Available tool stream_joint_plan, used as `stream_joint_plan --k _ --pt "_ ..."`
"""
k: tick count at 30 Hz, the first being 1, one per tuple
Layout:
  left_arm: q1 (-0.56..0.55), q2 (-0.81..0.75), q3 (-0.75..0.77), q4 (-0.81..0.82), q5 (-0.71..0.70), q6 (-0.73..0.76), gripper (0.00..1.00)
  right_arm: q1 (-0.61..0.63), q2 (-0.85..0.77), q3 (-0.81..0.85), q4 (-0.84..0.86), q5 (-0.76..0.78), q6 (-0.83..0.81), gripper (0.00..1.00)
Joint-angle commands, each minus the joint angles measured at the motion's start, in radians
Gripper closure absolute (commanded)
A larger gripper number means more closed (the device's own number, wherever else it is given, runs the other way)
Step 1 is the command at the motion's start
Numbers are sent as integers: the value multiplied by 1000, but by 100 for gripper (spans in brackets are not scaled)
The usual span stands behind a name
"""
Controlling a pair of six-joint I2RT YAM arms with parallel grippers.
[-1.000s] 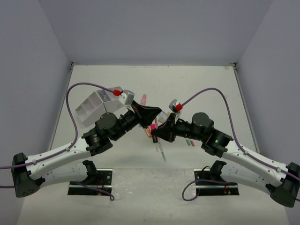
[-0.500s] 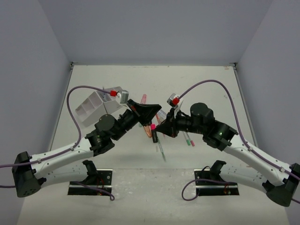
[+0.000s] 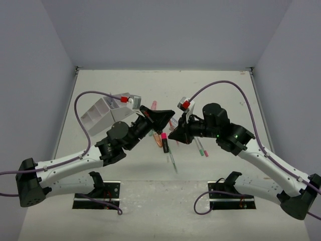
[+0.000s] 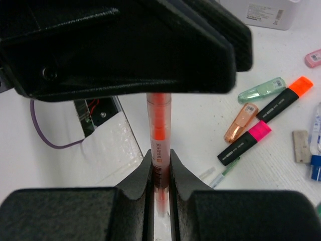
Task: Sort the stationery into containers
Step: Close the pen cap on the pen, then place the pen in the storage box.
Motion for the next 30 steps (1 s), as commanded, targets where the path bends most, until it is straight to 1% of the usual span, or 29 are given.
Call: stream_joint_plan --k 1,3,5,7,8,10,11,13,15,17,18,21,22,24,25,26,27,28,30 --pt "-125 170 -6 -215 322 -44 100 -66 -4 94 376 207 5 100" --pt "-149 189 -25 -178 321 -62 100 -106 4 121 372 186 11 100" --pt "-154 178 -51 -176 282 -73 100 -120 21 169 336 140 -26 100" --pt "-139 147 -38 -223 224 -51 100 -120 45 180 272 92 -72 100" --pt "-131 131 -22 -257 205 -34 100 -120 43 165 271 92 -79 100" --pt "-103 94 53 -397 128 29 100 -120 17 84 269 93 -100 100" --pt "-79 81 78 -442 122 52 100 -120 -7 43 270 90 -112 100" --pt "8 57 121 -529 149 89 100 -120 -71 -35 293 100 -135 100" --pt "61 40 163 -578 202 123 100 -120 -95 -94 300 148 -162 100" --pt "84 40 210 -645 227 145 100 -120 -115 -117 305 172 -184 100" --pt "88 40 226 -653 239 151 100 -120 -111 -121 312 156 -183 100" --pt "92 38 242 -645 277 138 100 -120 -84 -99 320 112 -172 98" --pt "92 36 241 -635 277 129 100 -120 -75 -93 317 101 -167 95" --pt "93 30 238 -634 225 112 100 -120 -58 -87 323 80 -159 63" --pt "93 26 239 -640 187 108 100 -120 -55 -87 323 86 -152 49" --pt "93 23 243 -660 146 103 100 -120 -56 -90 323 91 -144 43" --pt "97 18 258 -674 58 90 100 -120 -60 -96 322 96 -141 29" --pt "101 17 272 -691 4 88 100 -120 -61 -100 311 107 -131 16" --pt "102 31 337 -762 -187 95 100 -120 -60 -101 275 158 -120 2"
